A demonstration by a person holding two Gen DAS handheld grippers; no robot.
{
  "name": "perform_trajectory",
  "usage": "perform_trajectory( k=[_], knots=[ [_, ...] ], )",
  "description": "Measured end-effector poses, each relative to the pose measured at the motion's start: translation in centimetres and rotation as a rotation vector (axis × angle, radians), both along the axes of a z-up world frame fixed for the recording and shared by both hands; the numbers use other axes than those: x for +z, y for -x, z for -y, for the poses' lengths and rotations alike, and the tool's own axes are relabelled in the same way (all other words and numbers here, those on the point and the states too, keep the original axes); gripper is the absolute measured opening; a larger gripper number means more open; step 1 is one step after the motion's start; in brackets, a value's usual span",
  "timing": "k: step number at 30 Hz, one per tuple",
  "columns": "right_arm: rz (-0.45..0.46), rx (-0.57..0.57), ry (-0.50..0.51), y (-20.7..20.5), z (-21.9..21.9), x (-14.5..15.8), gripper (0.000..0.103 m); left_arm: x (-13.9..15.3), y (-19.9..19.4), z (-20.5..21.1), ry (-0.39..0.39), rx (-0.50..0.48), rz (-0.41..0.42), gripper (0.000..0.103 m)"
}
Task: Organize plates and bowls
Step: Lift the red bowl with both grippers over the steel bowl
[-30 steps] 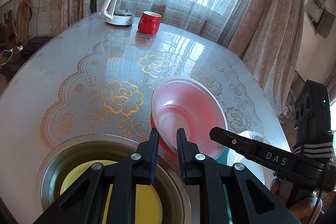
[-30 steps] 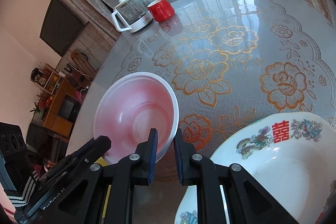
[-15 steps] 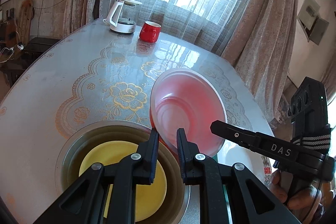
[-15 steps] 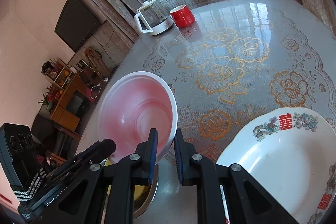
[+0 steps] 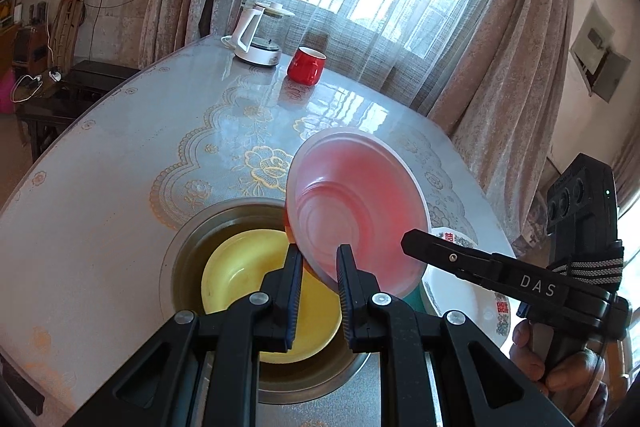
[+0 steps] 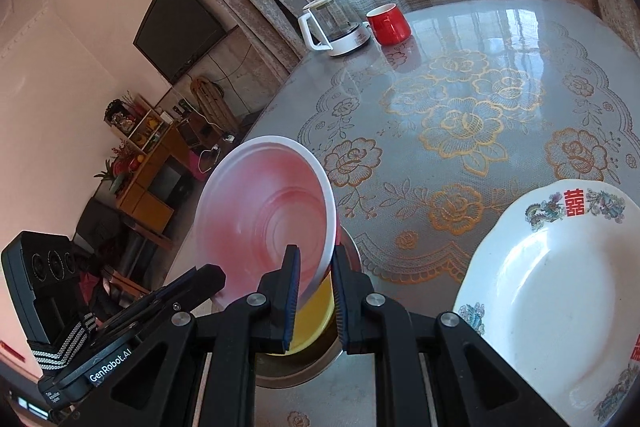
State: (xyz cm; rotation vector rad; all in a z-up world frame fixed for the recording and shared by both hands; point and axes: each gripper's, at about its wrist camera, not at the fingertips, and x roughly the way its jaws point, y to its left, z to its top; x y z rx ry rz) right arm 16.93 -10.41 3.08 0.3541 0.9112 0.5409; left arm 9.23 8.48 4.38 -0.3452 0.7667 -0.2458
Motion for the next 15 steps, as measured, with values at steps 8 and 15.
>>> perform_trajectory(
  k=[8,15],
  knots=[
    [-0.051,0.061,0.003,0.1,-2.5,-1.9,0.015,-1.6,1.4,-2.1,0.004,0.050,-0.039,0.017],
    [-0.103,0.085,0.038,-0.2,-3.6,-4.0,0.017,-3.8,1.6,-2.6,0.019,0.063,-0.095,0.017]
  ],
)
